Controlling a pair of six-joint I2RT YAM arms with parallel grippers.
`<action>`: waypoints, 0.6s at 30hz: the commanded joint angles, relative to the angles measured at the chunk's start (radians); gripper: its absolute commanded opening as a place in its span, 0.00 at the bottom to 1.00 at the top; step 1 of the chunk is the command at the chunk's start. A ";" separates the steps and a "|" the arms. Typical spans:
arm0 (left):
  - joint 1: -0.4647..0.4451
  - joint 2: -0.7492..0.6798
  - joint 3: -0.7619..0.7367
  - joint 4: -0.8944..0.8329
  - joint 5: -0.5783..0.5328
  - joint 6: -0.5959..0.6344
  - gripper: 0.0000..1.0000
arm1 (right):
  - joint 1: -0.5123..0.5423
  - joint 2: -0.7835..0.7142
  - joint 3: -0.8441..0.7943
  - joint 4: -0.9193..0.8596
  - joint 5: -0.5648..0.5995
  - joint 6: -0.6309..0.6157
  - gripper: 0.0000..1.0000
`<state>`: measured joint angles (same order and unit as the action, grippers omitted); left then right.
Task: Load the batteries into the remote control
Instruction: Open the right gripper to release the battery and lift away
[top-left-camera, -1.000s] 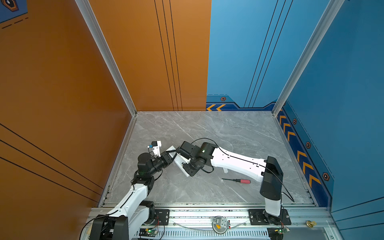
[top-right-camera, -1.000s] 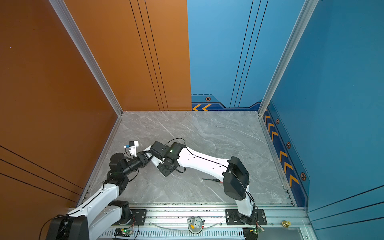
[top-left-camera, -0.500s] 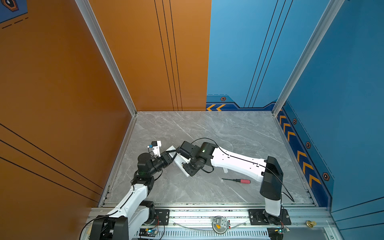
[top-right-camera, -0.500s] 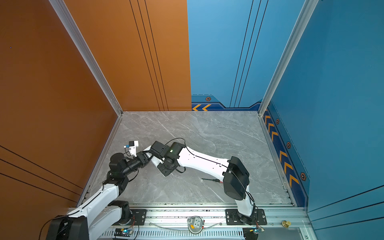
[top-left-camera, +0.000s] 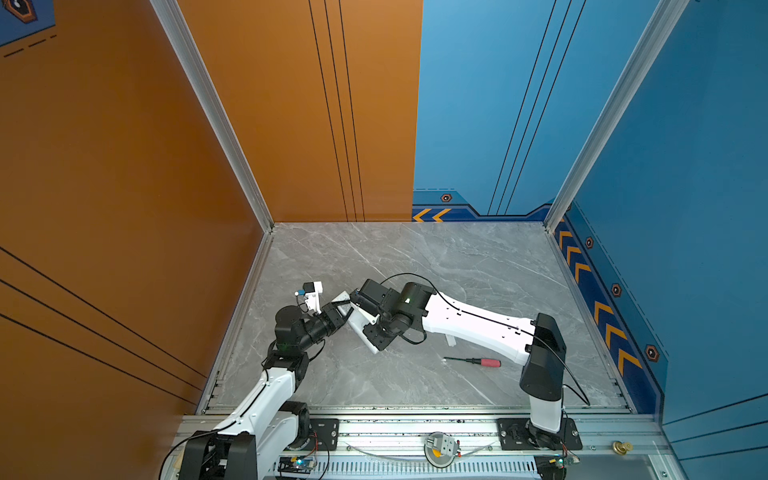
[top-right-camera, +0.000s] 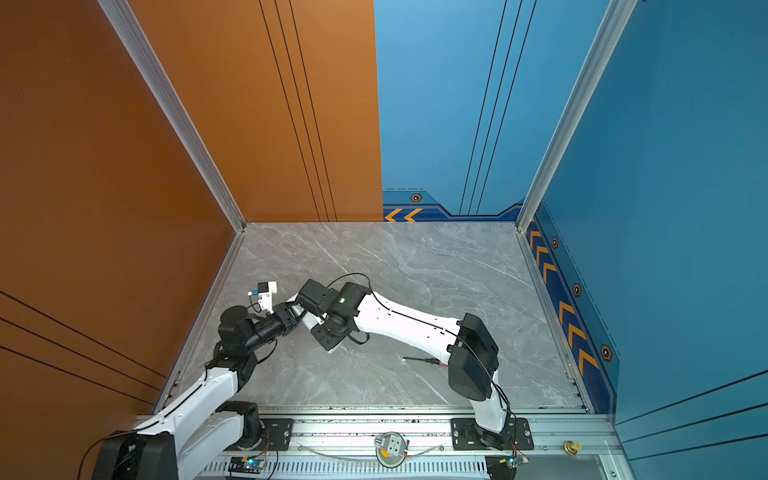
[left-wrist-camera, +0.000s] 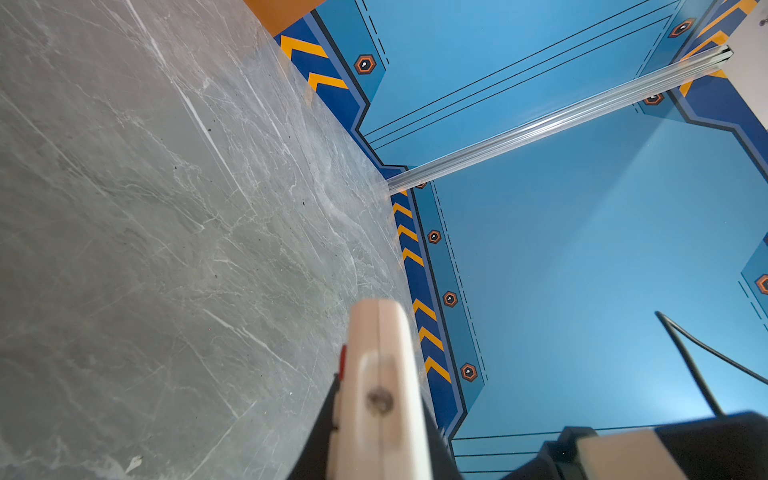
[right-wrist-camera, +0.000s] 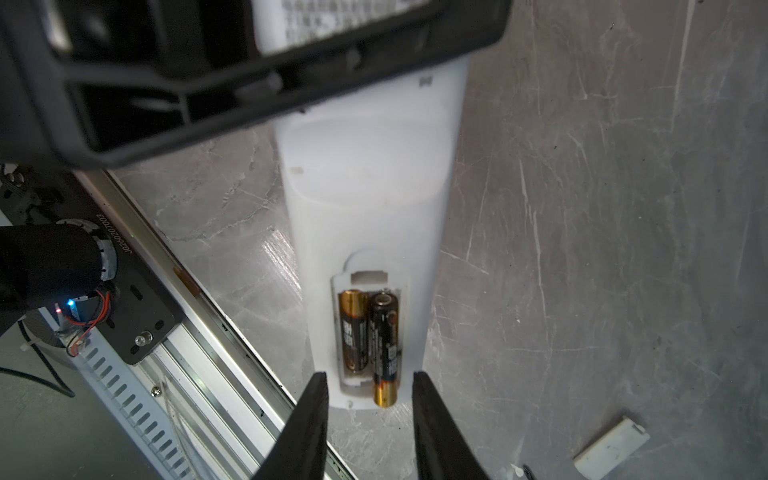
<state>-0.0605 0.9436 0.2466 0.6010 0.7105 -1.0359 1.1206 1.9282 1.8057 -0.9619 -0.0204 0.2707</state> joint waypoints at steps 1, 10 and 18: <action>-0.009 -0.010 -0.001 0.017 0.024 0.007 0.00 | 0.005 -0.072 0.026 -0.040 0.040 0.002 0.35; -0.012 0.015 0.042 0.017 0.087 0.001 0.00 | 0.013 -0.187 -0.049 -0.051 0.087 -0.118 0.42; -0.023 0.035 0.086 0.017 0.145 -0.002 0.00 | 0.034 -0.336 -0.141 -0.049 0.123 -0.327 0.42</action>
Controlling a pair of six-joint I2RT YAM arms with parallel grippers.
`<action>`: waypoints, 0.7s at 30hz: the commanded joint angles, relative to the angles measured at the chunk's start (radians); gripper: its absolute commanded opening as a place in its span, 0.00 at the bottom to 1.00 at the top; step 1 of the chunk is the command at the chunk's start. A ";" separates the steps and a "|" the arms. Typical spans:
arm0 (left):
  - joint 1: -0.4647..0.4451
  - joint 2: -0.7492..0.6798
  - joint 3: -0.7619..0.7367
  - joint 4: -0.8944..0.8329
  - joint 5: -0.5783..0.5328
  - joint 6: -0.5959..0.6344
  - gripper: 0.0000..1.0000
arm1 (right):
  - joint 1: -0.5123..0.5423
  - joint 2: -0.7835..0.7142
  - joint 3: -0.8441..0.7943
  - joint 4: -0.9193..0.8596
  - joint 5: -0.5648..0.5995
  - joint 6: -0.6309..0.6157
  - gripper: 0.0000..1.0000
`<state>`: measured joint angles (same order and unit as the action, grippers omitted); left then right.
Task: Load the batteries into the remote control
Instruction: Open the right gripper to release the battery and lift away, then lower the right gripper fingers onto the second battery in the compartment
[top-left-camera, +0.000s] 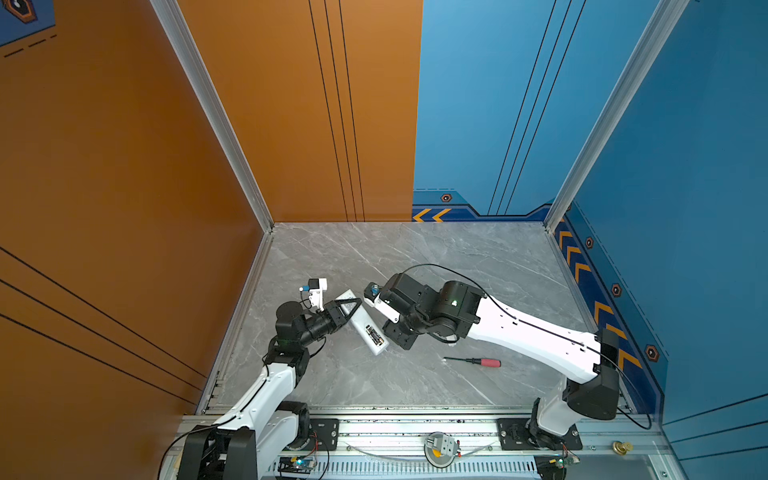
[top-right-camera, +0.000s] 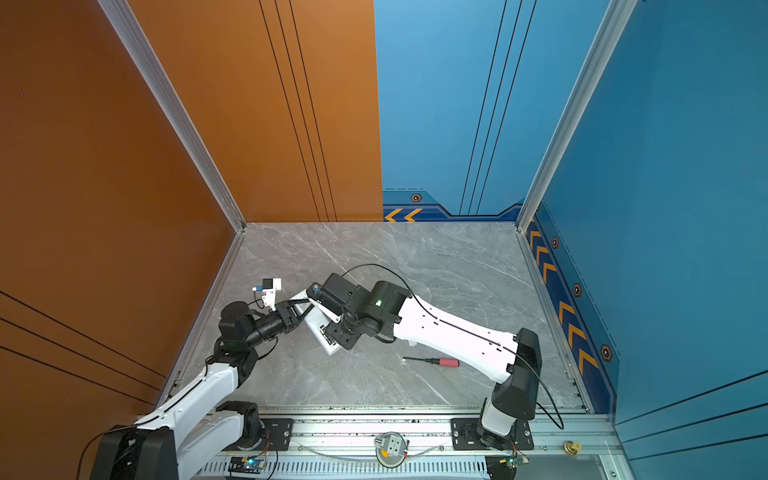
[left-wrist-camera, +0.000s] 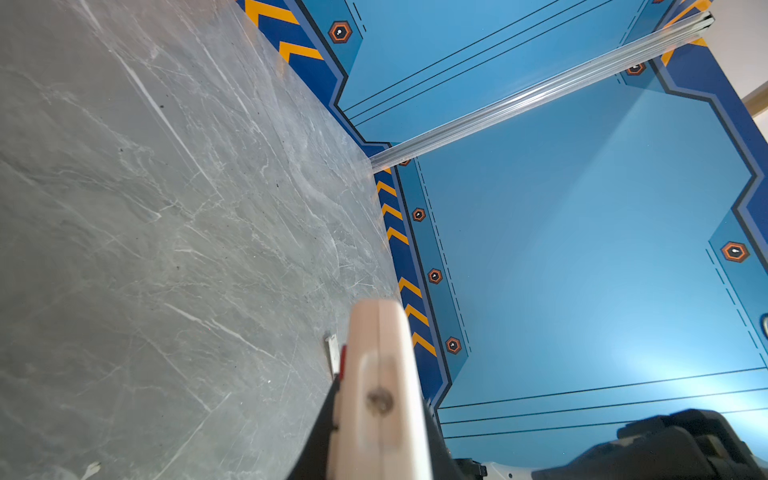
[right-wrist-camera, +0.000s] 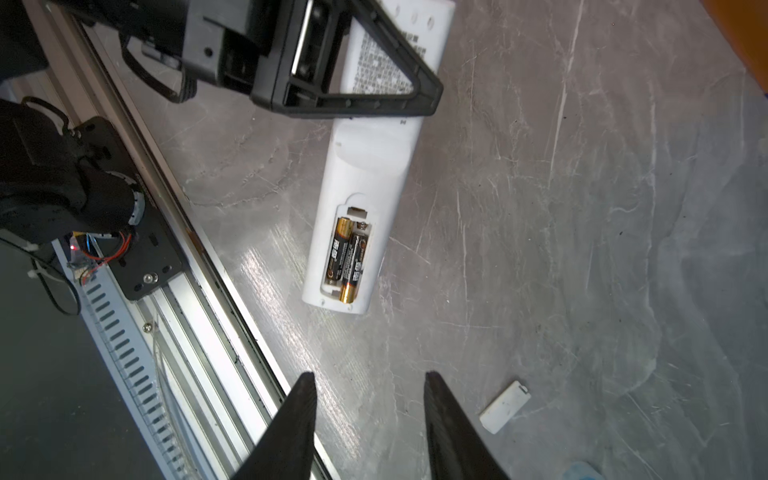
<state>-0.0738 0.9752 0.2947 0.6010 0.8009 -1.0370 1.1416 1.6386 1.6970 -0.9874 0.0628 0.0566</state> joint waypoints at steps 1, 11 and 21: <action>-0.015 0.006 0.045 0.017 0.059 -0.003 0.00 | 0.015 -0.060 -0.043 -0.023 0.043 -0.134 0.44; -0.062 0.040 0.086 0.017 0.108 -0.006 0.00 | 0.063 -0.144 -0.134 -0.009 0.056 -0.295 0.56; -0.125 0.078 0.120 0.017 0.171 -0.005 0.00 | 0.139 -0.179 -0.180 -0.002 0.095 -0.430 0.45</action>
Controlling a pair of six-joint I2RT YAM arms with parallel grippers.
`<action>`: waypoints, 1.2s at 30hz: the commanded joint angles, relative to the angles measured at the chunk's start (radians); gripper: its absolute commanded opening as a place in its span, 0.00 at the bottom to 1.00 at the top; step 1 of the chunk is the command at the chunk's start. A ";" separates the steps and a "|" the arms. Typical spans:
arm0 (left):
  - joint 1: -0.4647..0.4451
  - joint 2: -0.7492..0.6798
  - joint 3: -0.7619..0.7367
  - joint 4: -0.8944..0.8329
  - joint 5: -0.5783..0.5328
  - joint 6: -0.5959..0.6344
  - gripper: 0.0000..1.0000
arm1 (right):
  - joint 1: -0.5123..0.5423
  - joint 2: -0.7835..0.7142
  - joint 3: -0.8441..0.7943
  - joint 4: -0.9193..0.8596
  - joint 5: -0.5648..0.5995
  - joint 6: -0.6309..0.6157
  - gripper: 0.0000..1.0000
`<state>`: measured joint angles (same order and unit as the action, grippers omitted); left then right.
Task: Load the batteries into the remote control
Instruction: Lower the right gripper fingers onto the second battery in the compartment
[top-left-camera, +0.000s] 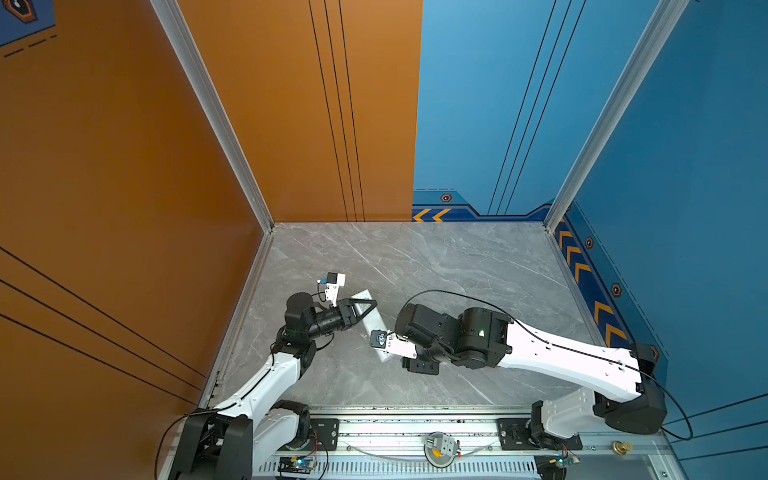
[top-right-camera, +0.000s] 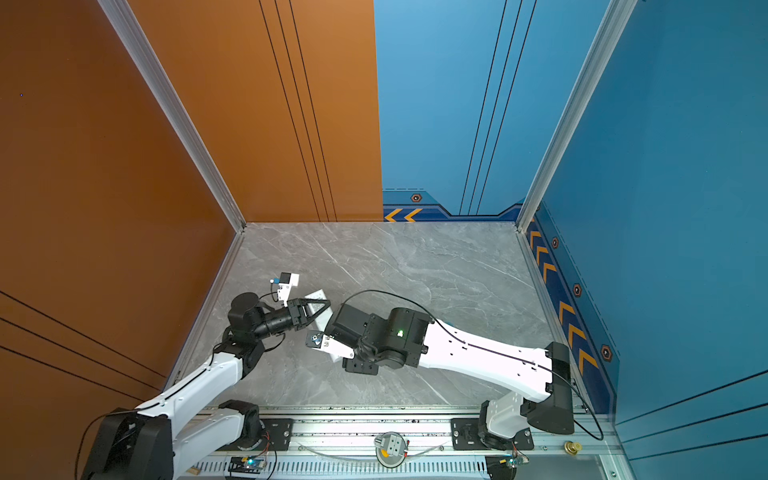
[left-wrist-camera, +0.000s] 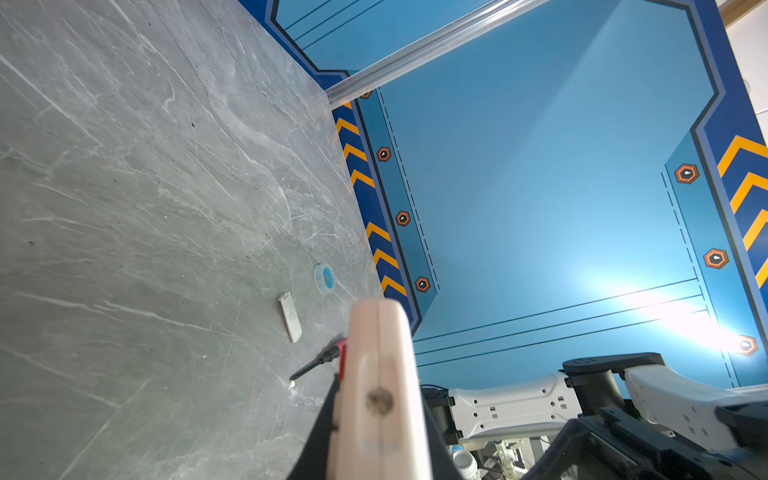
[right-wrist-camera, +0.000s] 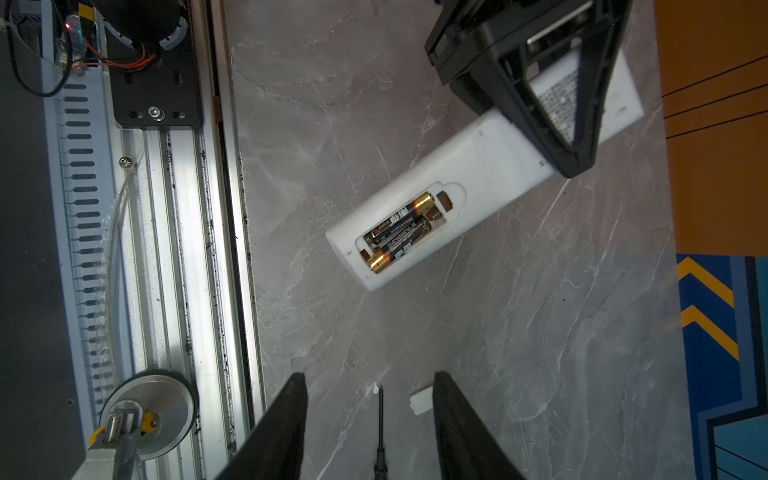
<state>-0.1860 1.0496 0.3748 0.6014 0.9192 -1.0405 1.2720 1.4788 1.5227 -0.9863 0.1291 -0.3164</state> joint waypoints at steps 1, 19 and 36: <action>-0.017 0.007 0.044 0.017 0.058 0.000 0.00 | 0.013 -0.017 -0.006 -0.003 0.025 -0.064 0.44; -0.074 0.037 0.071 0.017 0.082 0.012 0.00 | 0.033 0.062 0.031 -0.018 -0.012 -0.196 0.33; -0.099 0.029 0.072 0.017 0.082 0.014 0.00 | 0.042 0.119 0.053 -0.032 0.009 -0.246 0.29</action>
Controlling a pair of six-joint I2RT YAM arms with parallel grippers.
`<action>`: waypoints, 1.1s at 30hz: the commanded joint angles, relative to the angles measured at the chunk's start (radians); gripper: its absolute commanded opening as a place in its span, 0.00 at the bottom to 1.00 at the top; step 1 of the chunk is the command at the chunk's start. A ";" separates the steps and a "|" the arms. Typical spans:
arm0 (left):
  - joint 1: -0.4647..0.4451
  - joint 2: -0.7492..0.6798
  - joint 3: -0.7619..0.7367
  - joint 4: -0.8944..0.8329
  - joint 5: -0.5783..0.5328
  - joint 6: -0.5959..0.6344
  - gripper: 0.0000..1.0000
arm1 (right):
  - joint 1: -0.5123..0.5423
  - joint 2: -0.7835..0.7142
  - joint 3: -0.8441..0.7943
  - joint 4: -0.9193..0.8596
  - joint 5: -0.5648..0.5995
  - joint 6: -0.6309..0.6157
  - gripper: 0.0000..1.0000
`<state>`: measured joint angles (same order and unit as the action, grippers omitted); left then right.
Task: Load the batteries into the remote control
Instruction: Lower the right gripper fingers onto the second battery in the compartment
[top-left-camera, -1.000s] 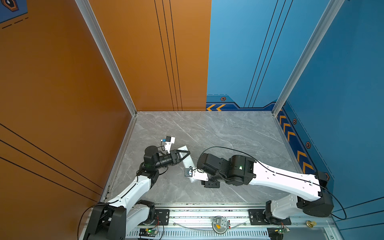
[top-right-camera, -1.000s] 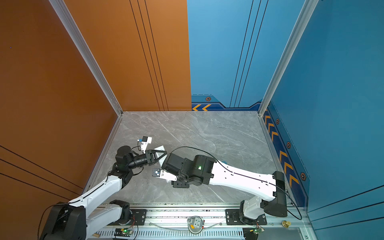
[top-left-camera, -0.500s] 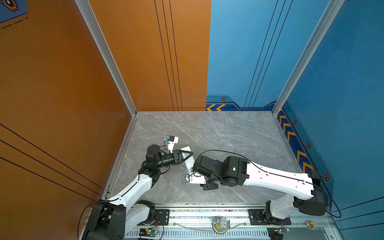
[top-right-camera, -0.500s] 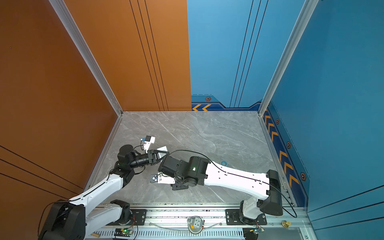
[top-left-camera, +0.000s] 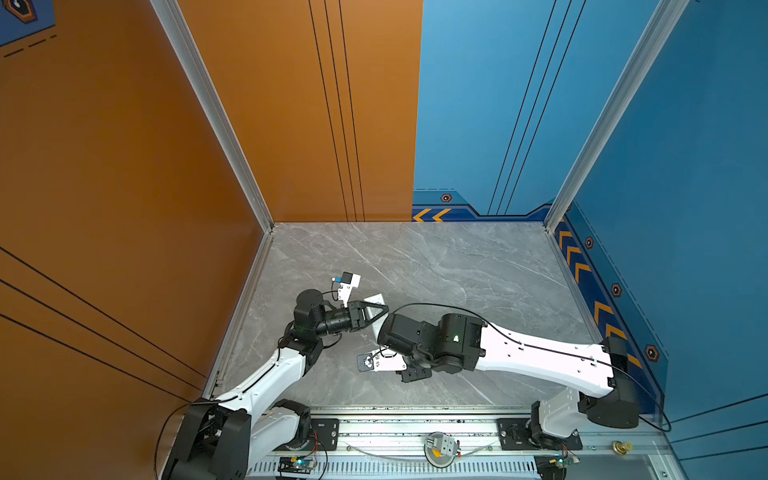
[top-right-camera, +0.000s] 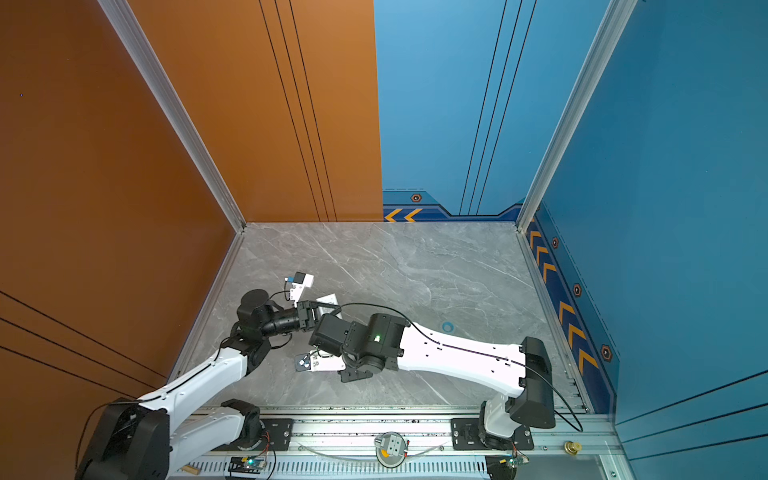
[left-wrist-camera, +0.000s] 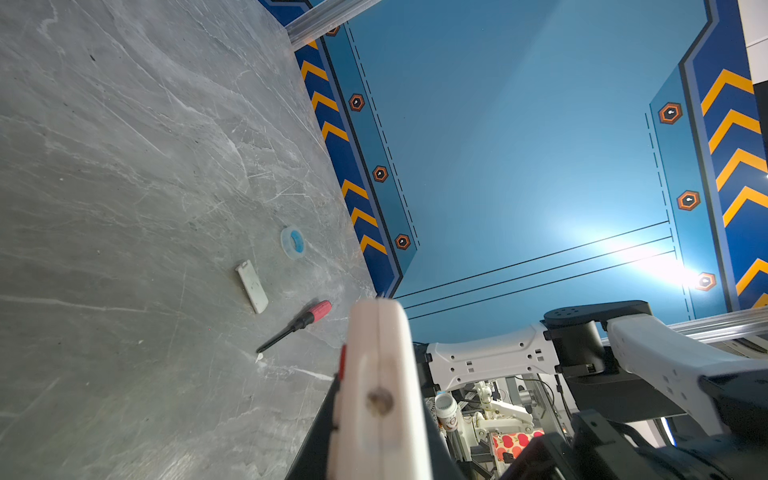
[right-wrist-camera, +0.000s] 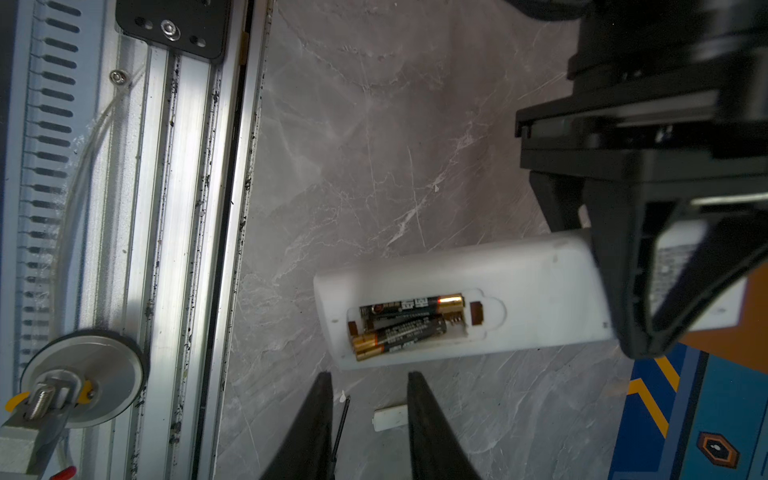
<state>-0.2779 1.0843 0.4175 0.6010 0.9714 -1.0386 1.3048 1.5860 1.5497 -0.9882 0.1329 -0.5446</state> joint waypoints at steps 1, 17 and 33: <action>-0.006 -0.006 0.028 0.017 0.030 0.013 0.00 | 0.010 0.014 0.026 -0.030 0.007 -0.018 0.29; -0.008 -0.009 0.030 0.017 0.034 0.012 0.00 | 0.005 0.034 0.015 -0.029 0.019 -0.028 0.27; -0.010 -0.018 0.030 0.017 0.037 0.011 0.00 | -0.002 0.056 0.006 -0.018 0.036 -0.035 0.25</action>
<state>-0.2779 1.0840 0.4175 0.6010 0.9741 -1.0386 1.3090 1.6360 1.5501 -0.9878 0.1375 -0.5697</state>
